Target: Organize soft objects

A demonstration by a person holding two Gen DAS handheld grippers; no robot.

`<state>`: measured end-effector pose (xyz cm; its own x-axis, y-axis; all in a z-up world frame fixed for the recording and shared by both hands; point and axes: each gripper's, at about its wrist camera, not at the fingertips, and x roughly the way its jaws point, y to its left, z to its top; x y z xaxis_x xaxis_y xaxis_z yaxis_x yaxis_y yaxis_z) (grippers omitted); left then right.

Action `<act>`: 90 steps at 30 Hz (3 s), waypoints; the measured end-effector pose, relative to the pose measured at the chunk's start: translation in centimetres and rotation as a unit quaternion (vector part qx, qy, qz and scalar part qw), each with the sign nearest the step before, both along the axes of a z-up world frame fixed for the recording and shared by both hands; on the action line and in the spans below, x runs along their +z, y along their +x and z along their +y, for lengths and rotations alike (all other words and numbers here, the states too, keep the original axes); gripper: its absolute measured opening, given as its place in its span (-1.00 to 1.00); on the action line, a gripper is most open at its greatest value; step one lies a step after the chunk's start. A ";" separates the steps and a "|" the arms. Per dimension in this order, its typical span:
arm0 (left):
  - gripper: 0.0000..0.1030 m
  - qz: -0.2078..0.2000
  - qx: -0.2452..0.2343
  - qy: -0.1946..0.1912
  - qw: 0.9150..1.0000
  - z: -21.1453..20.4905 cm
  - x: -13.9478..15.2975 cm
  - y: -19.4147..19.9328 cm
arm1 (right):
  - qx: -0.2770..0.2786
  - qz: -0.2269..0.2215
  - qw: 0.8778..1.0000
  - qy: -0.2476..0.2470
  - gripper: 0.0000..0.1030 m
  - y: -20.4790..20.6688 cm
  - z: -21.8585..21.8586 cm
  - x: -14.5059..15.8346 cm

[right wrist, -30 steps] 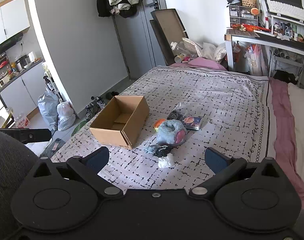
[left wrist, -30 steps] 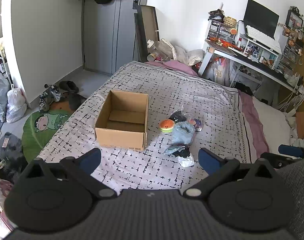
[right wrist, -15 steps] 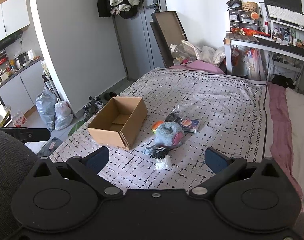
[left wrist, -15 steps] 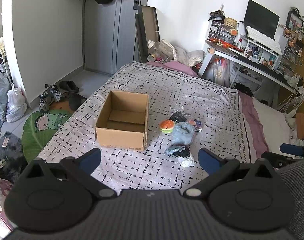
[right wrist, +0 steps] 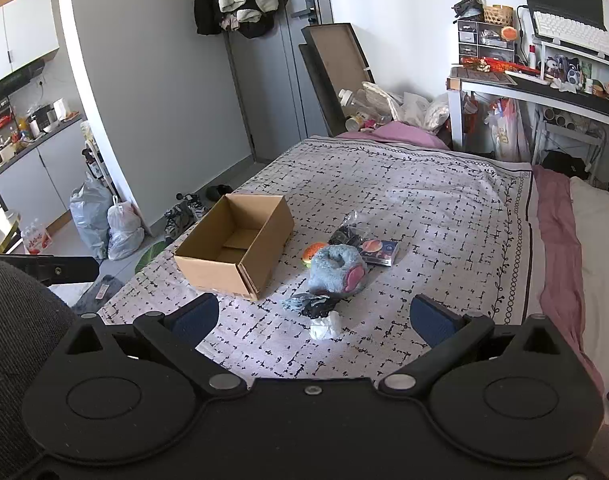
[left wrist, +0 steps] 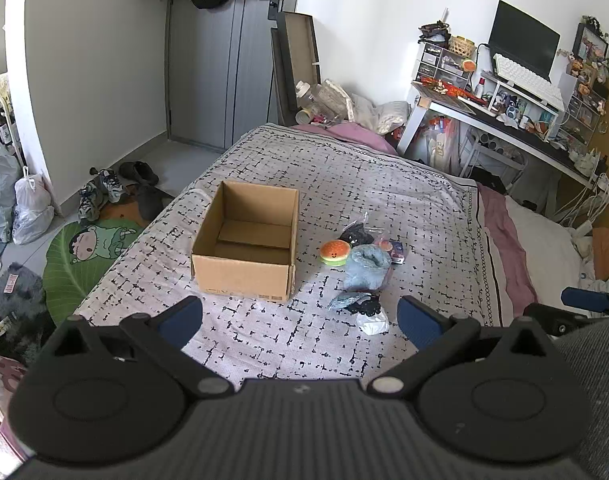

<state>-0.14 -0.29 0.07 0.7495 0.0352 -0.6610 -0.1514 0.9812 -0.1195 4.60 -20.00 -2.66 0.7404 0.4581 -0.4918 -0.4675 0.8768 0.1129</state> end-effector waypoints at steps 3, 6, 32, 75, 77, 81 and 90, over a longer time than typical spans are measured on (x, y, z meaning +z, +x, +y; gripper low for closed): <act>0.99 0.000 0.000 0.000 1.000 0.0 0.0 0.0 | 0.000 -0.002 1.000 -0.002 1.00 -0.1 0.1 0.1; 0.99 0.001 -0.001 -0.002 1.000 0.0 0.1 0.0 | -0.001 -0.003 1.000 -0.003 1.00 -0.1 0.1 0.1; 0.99 0.008 -0.007 0.003 1.000 2.4 -0.3 1.5 | -0.012 -0.004 1.000 -0.017 1.00 1.7 0.6 -0.5; 0.95 0.055 -0.199 0.008 0.978 1.6 -9.9 15.9 | -0.113 0.088 0.989 0.022 1.00 12.4 1.2 -8.9; 0.95 0.053 -0.212 0.011 0.976 1.1 -10.2 16.4 | -0.116 0.090 0.989 0.026 1.00 12.7 1.1 -9.3; 0.95 0.052 -0.235 0.011 0.970 0.2 -10.9 17.1 | -0.112 0.094 0.989 0.029 1.00 13.2 1.4 -10.1; 0.81 0.047 -0.283 0.016 0.958 -2.0 -13.3 18.6 | -0.092 0.148 0.983 0.057 0.96 14.4 2.3 -12.0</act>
<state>18.50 -2.25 -13.24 0.5908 -0.3383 -0.7325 0.3976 0.9120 -0.1005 19.05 -17.65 -14.69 0.6481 0.3953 -0.6509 -0.2350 0.9168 0.3228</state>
